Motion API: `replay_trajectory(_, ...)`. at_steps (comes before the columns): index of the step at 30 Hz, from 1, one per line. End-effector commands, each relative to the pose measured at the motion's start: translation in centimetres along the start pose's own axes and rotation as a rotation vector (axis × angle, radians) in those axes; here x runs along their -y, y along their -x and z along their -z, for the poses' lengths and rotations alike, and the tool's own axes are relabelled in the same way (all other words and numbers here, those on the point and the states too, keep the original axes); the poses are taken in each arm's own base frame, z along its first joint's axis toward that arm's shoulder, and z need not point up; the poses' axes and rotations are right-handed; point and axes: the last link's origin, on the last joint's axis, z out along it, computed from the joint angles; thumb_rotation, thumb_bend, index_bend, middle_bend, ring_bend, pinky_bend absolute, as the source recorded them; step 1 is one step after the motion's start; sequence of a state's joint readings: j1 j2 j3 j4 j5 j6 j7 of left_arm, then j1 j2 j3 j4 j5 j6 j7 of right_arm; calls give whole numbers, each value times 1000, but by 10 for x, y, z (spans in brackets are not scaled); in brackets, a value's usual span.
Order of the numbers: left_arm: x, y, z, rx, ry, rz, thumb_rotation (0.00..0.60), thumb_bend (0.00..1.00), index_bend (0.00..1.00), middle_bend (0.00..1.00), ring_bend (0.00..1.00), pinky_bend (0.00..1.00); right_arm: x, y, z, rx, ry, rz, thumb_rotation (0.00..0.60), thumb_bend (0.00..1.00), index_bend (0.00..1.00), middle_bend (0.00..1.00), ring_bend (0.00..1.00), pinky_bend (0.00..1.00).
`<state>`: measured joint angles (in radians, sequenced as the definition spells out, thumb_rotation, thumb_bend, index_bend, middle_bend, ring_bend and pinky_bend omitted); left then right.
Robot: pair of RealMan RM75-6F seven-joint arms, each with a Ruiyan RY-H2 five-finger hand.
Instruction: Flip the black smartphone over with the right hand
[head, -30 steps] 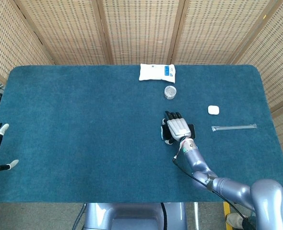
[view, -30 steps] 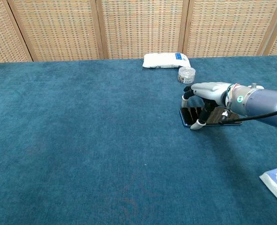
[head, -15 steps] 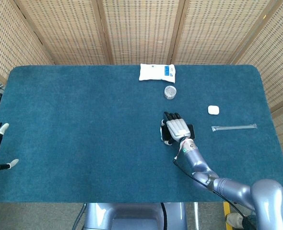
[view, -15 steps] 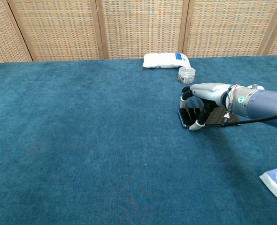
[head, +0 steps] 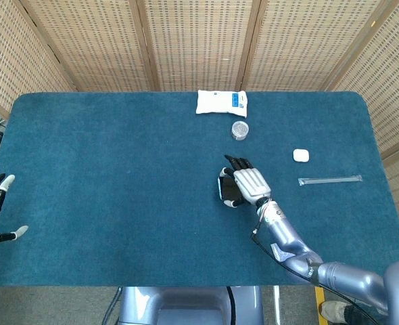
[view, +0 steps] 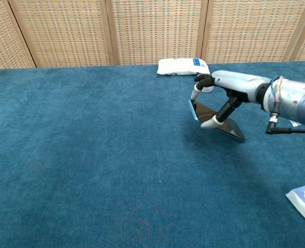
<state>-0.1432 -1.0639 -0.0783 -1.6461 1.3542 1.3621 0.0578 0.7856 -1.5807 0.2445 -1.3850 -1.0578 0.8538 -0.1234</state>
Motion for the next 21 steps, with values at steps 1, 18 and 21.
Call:
replay_trajectory(1,0,-1,2,-5,5,5,600,0,0,0,0,0,0,-7,10,-23,-9,-68,600,311,530,0,0,0)
replay_trajectory(18,-2,-3,6,-8,19,9,600,0,0,0,0,0,-40,-24,42,-7,83,-377,600,311,529,0,0,0)
replay_trajectory(21,-2,-2,6,-6,20,5,600,0,0,0,0,0,-54,-27,51,-18,94,-420,600,311,530,0,0,0)
